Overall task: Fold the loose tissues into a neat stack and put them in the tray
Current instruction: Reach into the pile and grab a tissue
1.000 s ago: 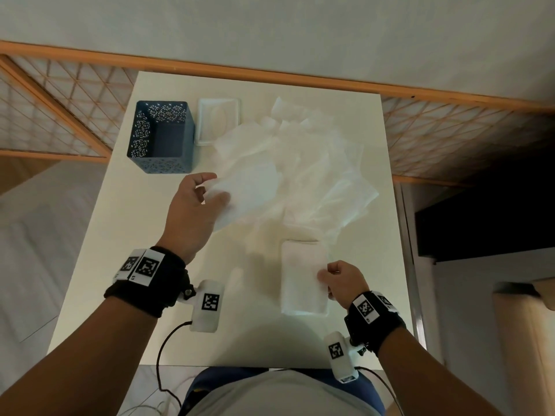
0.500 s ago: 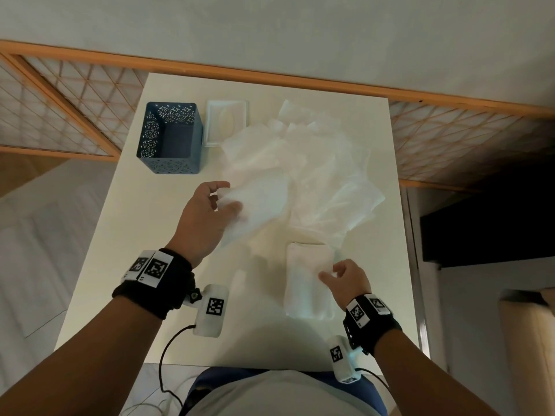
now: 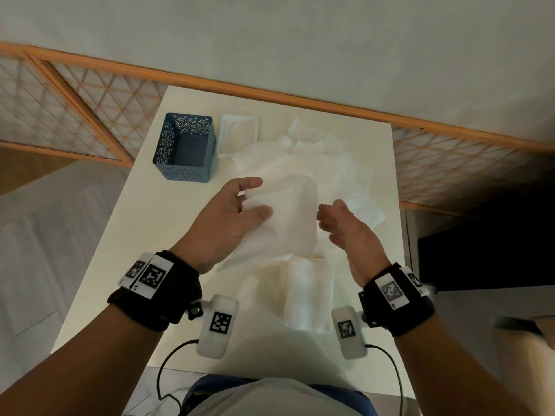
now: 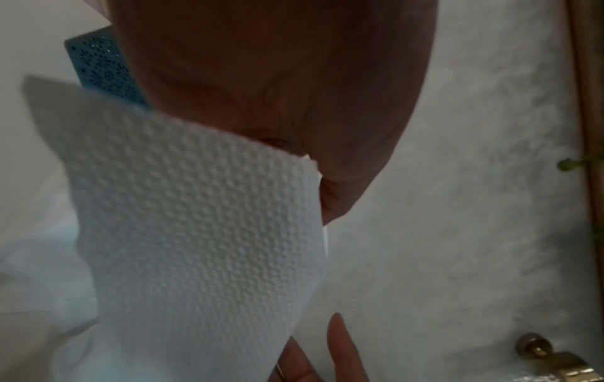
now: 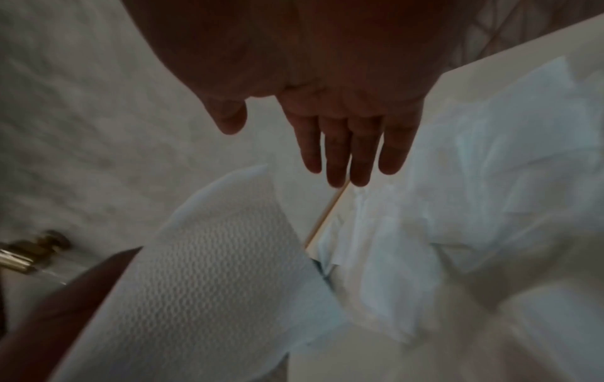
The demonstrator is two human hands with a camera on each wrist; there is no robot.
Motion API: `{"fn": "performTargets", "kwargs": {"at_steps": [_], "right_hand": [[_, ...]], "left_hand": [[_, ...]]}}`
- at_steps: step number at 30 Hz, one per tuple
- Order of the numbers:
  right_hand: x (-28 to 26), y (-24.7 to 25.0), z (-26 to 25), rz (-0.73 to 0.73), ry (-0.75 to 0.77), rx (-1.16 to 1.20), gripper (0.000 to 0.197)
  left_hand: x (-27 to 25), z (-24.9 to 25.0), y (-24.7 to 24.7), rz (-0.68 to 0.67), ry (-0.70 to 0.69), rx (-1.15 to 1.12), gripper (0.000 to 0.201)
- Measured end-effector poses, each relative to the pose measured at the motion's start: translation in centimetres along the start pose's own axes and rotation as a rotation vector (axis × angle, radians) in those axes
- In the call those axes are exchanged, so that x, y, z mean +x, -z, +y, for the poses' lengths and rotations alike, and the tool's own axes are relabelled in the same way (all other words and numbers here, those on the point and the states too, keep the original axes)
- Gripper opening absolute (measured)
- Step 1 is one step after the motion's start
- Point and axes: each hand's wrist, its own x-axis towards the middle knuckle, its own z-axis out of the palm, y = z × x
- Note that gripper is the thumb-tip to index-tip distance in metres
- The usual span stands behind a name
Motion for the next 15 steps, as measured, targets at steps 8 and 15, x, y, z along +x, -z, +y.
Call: {"fn": "performTargets", "kwargs": {"at_steps": [8, 15], "right_hand": [[-1.6, -1.1, -3.1, -0.128, 0.076, 0.292, 0.046], [-2.5, -0.3, -4.0, 0.01, 0.215, 0.246, 0.006]], "left_hand": [[0.3, 2.5, 0.0, -0.014, -0.01, -0.105, 0.048], [-0.4, 3.2, 0.3, 0.113, -0.024, -0.103, 0.06]]}}
